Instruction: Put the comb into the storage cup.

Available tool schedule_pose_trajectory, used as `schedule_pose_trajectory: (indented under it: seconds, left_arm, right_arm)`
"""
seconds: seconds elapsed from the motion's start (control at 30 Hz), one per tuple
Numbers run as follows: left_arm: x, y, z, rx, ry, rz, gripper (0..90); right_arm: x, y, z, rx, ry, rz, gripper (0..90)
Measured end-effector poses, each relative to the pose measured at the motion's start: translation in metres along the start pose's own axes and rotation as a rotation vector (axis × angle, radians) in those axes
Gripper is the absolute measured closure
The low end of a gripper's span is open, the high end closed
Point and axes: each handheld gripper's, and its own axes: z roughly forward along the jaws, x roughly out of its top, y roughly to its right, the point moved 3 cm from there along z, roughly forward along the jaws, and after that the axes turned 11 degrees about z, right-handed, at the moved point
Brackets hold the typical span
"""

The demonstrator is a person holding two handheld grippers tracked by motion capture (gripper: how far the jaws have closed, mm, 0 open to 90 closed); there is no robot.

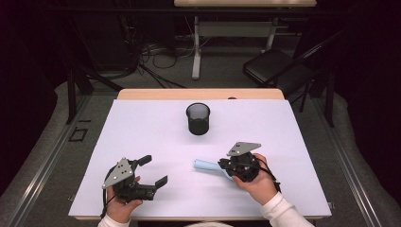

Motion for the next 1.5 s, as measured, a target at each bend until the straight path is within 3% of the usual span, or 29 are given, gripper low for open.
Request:
schedule_pose_trajectory:
  seconds: [0.47, 1.17, 1.5]
  left_arm:
    - [0.0, 0.0, 0.0, 0.001, -0.002, -0.003, 5.8]
    - [0.0, -0.001, 0.0, -0.002, -0.002, -0.006, 6.4]
    - [-0.001, -0.001, 0.0, -0.003, -0.003, -0.009, 6.5]
  right_arm:
    - [0.012, -0.012, 0.023, 0.025, -0.063, -0.053, 88.8]
    - [0.024, -0.021, 0.046, 0.059, -0.106, -0.072, 90.0]
    - [0.025, -0.022, 0.06, 0.07, -0.187, -0.088, 90.0]
